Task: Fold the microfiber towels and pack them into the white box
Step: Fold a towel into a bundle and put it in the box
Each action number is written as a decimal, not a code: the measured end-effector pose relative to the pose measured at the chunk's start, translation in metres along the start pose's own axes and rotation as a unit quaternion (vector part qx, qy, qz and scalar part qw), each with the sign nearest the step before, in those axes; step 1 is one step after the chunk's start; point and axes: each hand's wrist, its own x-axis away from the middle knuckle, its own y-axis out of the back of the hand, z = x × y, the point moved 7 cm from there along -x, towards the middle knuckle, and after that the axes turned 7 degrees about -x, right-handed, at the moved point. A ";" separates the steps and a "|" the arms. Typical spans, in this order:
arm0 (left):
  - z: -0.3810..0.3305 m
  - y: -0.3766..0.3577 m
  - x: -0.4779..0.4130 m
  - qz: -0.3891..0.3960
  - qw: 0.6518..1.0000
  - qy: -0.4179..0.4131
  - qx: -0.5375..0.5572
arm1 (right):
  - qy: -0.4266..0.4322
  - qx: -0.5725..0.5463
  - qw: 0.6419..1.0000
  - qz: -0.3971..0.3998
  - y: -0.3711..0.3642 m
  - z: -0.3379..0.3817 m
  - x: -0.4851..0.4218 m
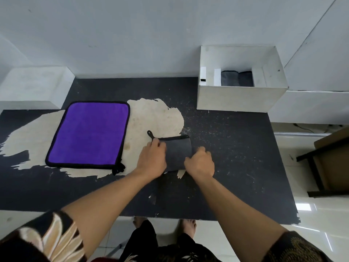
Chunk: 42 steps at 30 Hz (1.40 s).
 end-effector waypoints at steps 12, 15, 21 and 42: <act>-0.050 -0.018 -0.081 0.211 0.946 0.186 0.161 | 0.026 -0.079 0.996 0.025 -0.007 0.001 0.005; -0.054 -0.019 -0.081 0.201 0.942 0.214 0.159 | 0.076 -0.106 0.991 0.004 -0.001 0.005 0.011; -0.047 0.002 -0.085 0.167 0.956 0.202 0.132 | 0.161 -0.082 0.983 -0.031 0.008 0.013 0.017; 0.083 -0.029 -0.037 0.147 0.872 0.282 0.372 | 0.370 0.089 0.925 0.018 -0.067 0.060 0.060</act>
